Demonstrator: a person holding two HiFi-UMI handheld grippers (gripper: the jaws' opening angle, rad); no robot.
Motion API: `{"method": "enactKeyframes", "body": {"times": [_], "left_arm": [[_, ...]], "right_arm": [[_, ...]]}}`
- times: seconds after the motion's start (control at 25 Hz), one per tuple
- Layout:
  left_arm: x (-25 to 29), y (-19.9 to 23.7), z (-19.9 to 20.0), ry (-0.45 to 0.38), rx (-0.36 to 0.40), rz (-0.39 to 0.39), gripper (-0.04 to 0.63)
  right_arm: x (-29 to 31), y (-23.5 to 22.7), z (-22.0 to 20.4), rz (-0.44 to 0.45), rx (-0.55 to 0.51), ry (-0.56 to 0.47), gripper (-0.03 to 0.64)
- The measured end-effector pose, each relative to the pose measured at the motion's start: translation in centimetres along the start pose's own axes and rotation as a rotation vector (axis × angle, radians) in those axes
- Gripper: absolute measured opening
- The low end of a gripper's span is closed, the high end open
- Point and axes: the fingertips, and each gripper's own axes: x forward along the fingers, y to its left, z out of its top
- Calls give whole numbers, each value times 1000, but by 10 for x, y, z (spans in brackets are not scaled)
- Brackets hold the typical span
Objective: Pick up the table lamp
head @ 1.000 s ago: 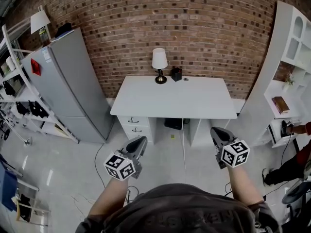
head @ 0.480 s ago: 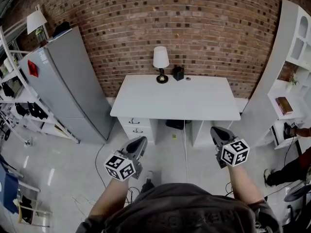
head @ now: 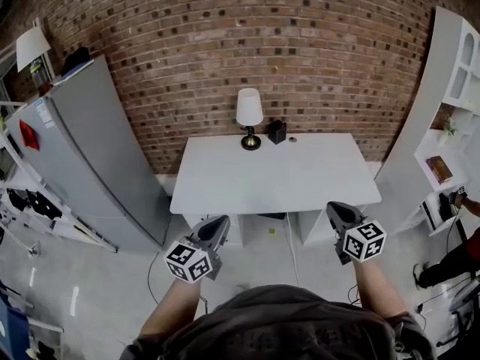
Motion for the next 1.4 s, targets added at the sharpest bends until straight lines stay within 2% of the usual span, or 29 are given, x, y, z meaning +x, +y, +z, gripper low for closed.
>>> {"method": "enactKeyframes", "body": {"times": [0.28, 0.6, 0.88, 1.04, 1.4], "left_arm": [[35, 114, 29, 10, 5, -63, 5], [69, 186, 32, 27, -16, -105, 5], [105, 210, 26, 41, -25, -114, 4], [132, 214, 20, 59, -29, -93, 5], [238, 215, 14, 29, -22, 32, 5]], "right_arm": [[100, 5, 32, -56, 15, -35, -6], [173, -1, 41, -82, 15, -16, -6], [205, -28, 35, -82, 31, -4, -6], [219, -53, 30, -55, 40, 7, -6], [267, -178, 28, 62, 41, 18, -6]]}}
